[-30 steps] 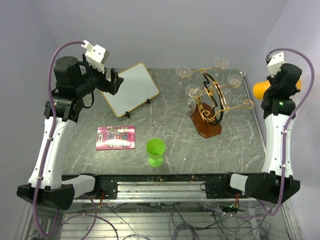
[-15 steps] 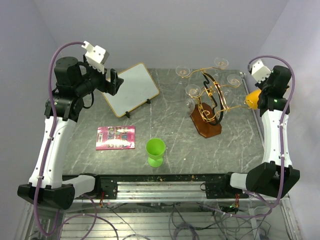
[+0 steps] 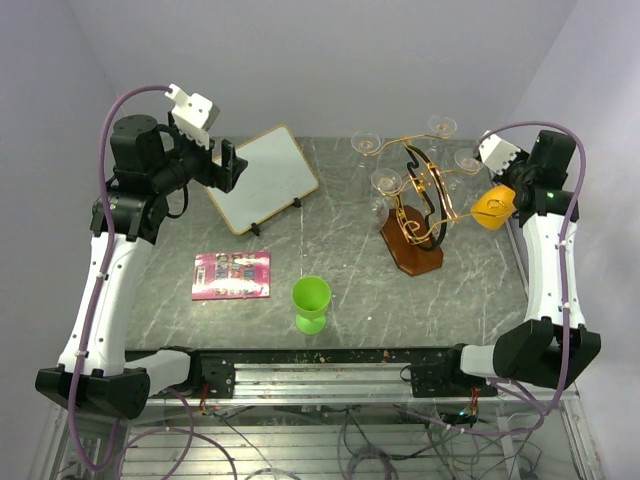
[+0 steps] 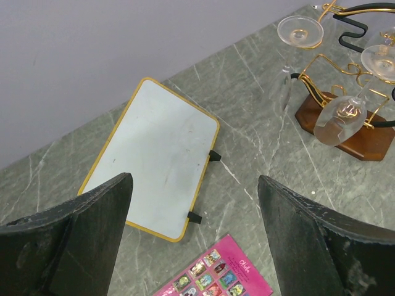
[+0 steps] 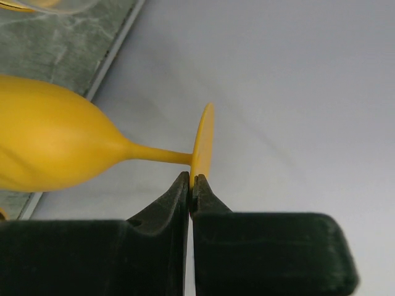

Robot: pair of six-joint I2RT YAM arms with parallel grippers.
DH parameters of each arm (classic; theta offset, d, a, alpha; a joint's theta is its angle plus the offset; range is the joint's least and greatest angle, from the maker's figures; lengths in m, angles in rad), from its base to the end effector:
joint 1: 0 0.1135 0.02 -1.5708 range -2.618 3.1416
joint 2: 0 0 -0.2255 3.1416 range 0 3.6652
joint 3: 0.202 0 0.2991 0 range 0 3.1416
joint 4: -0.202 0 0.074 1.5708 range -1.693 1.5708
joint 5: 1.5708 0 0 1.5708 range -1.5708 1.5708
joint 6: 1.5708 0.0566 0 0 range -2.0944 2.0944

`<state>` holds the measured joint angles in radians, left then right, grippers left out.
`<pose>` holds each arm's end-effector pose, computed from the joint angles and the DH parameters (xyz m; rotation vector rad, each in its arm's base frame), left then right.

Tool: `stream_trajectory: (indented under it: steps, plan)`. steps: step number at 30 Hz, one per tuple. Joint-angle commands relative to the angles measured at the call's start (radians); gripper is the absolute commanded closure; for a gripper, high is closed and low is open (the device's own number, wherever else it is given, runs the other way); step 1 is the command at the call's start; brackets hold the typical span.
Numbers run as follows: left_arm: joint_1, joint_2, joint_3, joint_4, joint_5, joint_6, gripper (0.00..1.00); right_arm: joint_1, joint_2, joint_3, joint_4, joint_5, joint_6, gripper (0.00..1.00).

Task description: Place the wine glass upside down on the wine glass rack

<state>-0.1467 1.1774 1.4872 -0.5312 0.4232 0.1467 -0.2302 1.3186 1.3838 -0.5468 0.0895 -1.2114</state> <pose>0.3101 -0.0693 0.4407 0.5572 1.6990 -0.3785 0.3569 -0.0888 0.3505 -0.9834 1.9677 -0.9530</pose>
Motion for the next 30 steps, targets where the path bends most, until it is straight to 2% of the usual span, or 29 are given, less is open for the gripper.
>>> stream_trajectory:
  steps: [1,12,22,30]
  plan:
    - [0.010,-0.004,-0.010,0.008,0.032,0.014,0.08,0.010,-0.001,0.051,-0.121,-0.102,-0.087,1.00]
    - [0.010,-0.008,-0.016,0.009,0.041,0.014,0.08,0.058,-0.008,0.116,-0.308,-0.242,-0.218,1.00]
    - [0.012,-0.015,-0.023,0.013,0.037,0.023,0.08,0.083,-0.014,0.179,-0.401,-0.343,-0.221,1.00]
    - [0.013,-0.015,-0.031,0.017,0.037,0.025,0.08,0.091,-0.033,0.217,-0.470,-0.366,-0.222,1.00]
